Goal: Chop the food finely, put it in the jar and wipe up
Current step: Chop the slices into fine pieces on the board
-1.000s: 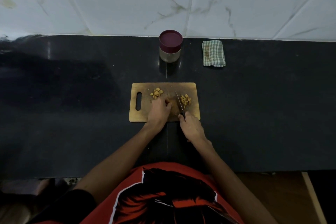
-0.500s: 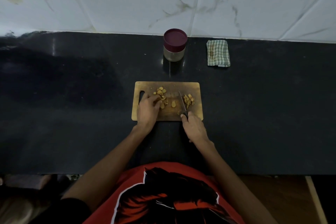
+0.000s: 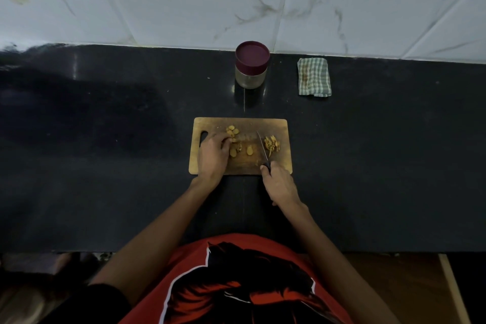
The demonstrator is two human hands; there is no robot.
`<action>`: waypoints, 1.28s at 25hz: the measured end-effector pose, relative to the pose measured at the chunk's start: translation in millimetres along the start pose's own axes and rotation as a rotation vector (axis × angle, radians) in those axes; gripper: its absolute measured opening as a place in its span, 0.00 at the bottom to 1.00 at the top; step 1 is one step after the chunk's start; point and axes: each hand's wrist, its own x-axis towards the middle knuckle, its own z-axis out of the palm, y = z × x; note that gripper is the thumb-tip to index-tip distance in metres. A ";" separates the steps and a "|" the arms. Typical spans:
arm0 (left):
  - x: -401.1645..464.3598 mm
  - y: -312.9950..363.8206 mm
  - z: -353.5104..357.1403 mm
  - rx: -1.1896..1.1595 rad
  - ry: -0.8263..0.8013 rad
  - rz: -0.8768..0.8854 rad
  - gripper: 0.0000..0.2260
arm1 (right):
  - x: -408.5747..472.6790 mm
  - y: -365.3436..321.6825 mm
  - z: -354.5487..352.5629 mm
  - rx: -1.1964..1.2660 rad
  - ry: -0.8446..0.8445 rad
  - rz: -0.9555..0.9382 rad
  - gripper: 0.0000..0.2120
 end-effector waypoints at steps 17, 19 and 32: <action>-11.5 35.1 21.9 -0.412 -0.164 -0.450 0.03 | 1.0 2.2 0.8 -0.010 0.024 -0.015 0.13; -12.1 35.7 24.0 -0.434 -0.166 -0.490 0.02 | 1.0 1.6 0.2 -0.012 0.021 -0.013 0.13; -23.2 30.1 16.1 -0.089 -0.194 -0.229 0.04 | -0.6 0.7 -1.3 0.011 0.011 -0.013 0.12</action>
